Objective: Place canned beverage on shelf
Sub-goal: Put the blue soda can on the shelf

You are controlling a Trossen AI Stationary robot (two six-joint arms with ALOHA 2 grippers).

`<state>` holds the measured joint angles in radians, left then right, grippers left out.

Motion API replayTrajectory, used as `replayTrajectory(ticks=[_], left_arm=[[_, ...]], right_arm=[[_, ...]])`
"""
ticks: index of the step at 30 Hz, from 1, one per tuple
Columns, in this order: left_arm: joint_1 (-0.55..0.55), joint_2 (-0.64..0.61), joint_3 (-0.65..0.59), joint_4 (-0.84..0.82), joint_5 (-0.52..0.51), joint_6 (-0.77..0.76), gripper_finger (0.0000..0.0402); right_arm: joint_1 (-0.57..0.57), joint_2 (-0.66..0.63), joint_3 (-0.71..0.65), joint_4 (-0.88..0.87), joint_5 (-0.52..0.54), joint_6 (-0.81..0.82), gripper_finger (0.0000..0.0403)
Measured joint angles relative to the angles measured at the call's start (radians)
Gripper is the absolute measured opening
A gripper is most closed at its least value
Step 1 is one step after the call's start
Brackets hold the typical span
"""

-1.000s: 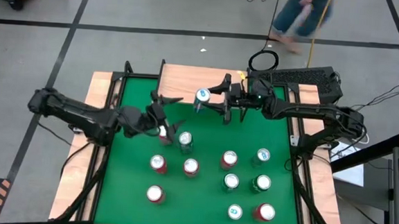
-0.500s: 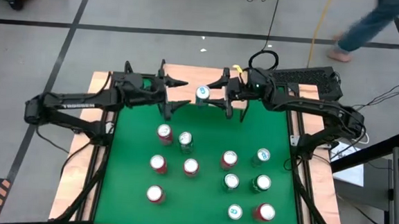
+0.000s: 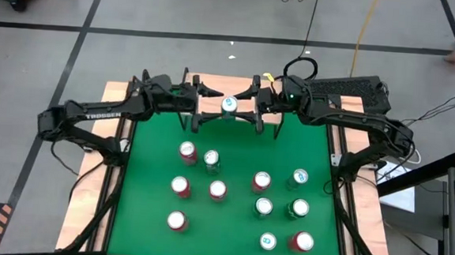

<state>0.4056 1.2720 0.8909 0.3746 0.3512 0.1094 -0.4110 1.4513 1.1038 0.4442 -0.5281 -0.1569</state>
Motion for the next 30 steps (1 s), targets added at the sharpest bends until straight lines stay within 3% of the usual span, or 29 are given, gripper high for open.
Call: replayTrajectory(ticks=[5, 9, 21, 30], left_arm=[[0.028, 0.058, 0.005, 0.067, 0.100, -0.053, 0.0324], [0.026, 0.102, 0.042, 0.062, 0.121, -0.071, 0.0315], [0.026, 0.135, 0.088, 0.030, 0.180, -0.064, 0.0230], [0.026, 0.135, 0.089, -0.004, 0.224, -0.057, 0.0220]], right_arm=[[-0.001, 0.001, 0.000, -0.003, 0.000, -0.020, 0.0217], [0.000, 0.001, 0.000, -0.001, -0.001, -0.010, 0.0217], [-0.001, 0.000, -0.002, -0.011, 0.001, 0.058, 0.0219], [0.001, 0.002, -0.002, -0.016, -0.001, 0.087, 0.0272]])
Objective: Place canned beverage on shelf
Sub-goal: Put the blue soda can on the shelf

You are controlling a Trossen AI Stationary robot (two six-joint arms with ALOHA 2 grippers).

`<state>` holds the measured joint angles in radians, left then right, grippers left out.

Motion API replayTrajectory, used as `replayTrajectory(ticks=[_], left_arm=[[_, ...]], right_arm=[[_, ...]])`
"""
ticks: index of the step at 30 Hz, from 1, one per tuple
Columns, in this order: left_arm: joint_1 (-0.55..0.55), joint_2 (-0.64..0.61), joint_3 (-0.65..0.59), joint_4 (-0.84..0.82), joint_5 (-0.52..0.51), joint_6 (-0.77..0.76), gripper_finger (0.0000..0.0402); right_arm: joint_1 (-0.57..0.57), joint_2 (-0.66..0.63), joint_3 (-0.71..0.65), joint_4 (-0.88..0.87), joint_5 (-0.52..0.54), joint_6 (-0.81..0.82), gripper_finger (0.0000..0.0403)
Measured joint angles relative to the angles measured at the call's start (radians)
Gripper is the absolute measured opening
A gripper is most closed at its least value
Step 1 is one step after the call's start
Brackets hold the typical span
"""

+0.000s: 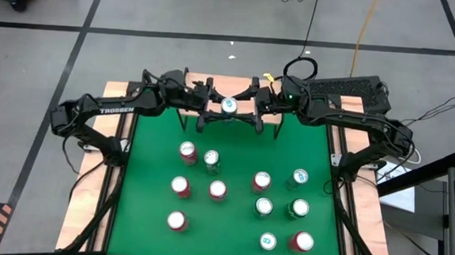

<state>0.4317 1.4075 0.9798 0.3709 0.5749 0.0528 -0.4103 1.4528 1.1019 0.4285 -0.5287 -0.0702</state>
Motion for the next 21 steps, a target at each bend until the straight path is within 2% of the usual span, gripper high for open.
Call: replayTrajectory(ticks=[7, 11, 17, 19, 21], left_arm=[[0.007, -0.005, -0.001, -0.001, -0.001, -0.022, 0.0219], [0.021, -0.027, -0.002, 0.004, 0.002, -0.022, 0.0219], [0.076, -0.087, -0.002, -0.002, 0.002, -0.023, 0.0219], [0.108, -0.110, -0.002, -0.013, -0.001, -0.023, 0.0219], [0.139, -0.132, -0.006, -0.019, -0.049, -0.038, 0.0219]], right_arm=[[0.000, -0.022, 0.000, -0.053, 0.055, 0.003, 0.0313], [-0.001, -0.052, 0.000, -0.084, 0.070, 0.008, 0.0317], [0.002, -0.127, 0.000, -0.224, 0.213, 0.006, 0.0317], [0.002, -0.145, 0.000, -0.289, 0.217, 0.006, 0.0317], [0.007, -0.156, 0.000, -0.344, 0.218, 0.007, 0.0318]])
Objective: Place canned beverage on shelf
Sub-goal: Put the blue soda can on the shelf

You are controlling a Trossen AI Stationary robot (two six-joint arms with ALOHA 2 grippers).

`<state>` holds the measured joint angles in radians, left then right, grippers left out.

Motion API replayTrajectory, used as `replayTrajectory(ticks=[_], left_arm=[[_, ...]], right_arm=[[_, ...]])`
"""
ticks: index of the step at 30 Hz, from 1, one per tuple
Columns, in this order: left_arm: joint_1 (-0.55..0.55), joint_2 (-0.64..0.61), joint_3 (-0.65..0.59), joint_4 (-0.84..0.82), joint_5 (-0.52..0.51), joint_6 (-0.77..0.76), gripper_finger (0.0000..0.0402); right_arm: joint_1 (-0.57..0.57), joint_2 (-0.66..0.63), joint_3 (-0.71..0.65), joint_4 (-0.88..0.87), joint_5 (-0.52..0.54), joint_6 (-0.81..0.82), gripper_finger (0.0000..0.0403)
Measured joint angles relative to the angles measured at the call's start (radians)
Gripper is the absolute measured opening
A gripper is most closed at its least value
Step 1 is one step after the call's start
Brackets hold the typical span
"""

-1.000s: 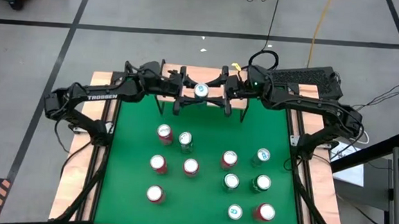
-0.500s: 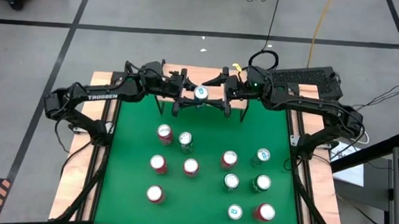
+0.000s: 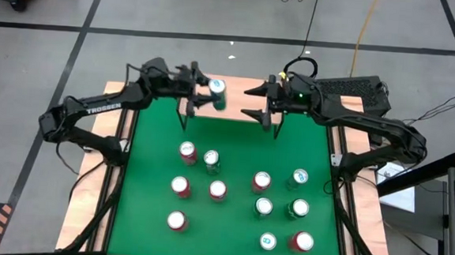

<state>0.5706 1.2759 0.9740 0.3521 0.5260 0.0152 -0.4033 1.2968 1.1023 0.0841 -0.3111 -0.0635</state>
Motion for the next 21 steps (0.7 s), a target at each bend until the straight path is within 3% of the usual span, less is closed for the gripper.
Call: replayTrajectory(ticks=[4, 11, 21], left_arm=[[0.065, -0.025, -0.021, -0.006, -0.087, -0.008, 0.0219], [0.182, -0.027, -0.056, -0.003, -0.084, -0.007, 0.0219], [0.298, -0.009, -0.181, 0.183, -0.027, -0.048, 0.0219]], right_arm=[[0.026, 0.002, 0.000, -0.070, 0.000, 0.003, 0.0318], [0.108, 0.011, 0.000, -0.074, 0.004, 0.018, 0.0318], [0.256, 0.010, 0.000, -0.092, 0.210, 0.001, 0.0318]])
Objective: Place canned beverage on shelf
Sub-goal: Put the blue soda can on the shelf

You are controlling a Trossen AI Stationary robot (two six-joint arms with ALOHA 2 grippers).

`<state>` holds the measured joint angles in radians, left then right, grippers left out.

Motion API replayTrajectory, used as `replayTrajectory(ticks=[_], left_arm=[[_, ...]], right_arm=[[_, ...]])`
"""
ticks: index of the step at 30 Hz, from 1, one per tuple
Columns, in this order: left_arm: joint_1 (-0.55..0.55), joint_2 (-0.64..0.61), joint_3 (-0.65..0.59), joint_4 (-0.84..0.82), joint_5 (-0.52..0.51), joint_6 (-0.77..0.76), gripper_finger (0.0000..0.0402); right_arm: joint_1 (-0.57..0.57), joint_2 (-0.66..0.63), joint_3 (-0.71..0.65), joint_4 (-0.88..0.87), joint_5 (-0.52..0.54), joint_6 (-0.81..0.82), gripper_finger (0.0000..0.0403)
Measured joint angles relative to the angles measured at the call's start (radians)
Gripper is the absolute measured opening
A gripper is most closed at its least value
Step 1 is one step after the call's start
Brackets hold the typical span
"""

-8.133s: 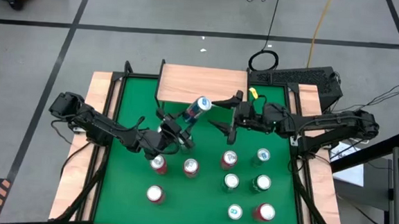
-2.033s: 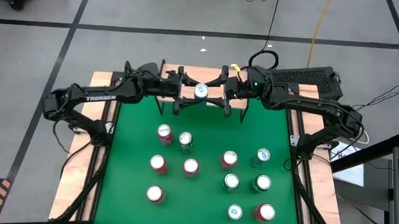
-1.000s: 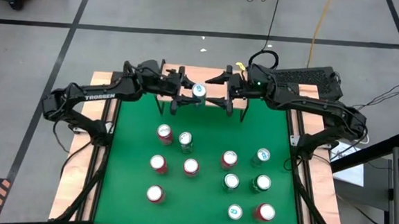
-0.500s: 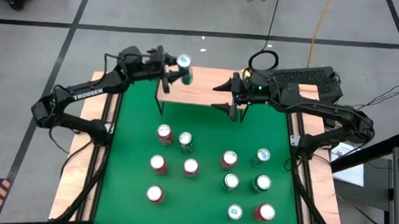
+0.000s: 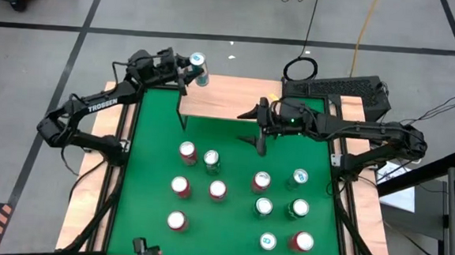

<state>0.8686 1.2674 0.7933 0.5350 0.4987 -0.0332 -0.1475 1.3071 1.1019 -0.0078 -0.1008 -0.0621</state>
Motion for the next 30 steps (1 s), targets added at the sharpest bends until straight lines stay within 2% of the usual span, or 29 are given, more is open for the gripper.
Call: replayTrajectory(ticks=[5, 12, 20, 30], left_arm=[[0.002, 0.045, -0.013, 0.042, 0.023, 0.039, 0.0219], [0.006, 0.116, -0.014, 0.097, -0.036, 0.049, 0.0219], [0.052, 0.178, -0.014, 0.114, -0.040, 0.041, 0.0220], [0.072, 0.192, -0.014, 0.107, -0.033, 0.057, 0.0220]], right_arm=[[0.025, 0.000, 0.000, 0.003, 0.027, 0.008, 0.0318], [0.032, 0.000, 0.000, 0.002, 0.030, 0.024, 0.0318], [0.032, 0.000, 0.000, 0.003, 0.029, 0.024, 0.0318], [0.032, 0.000, 0.000, 0.002, 0.027, 0.021, 0.0318]])
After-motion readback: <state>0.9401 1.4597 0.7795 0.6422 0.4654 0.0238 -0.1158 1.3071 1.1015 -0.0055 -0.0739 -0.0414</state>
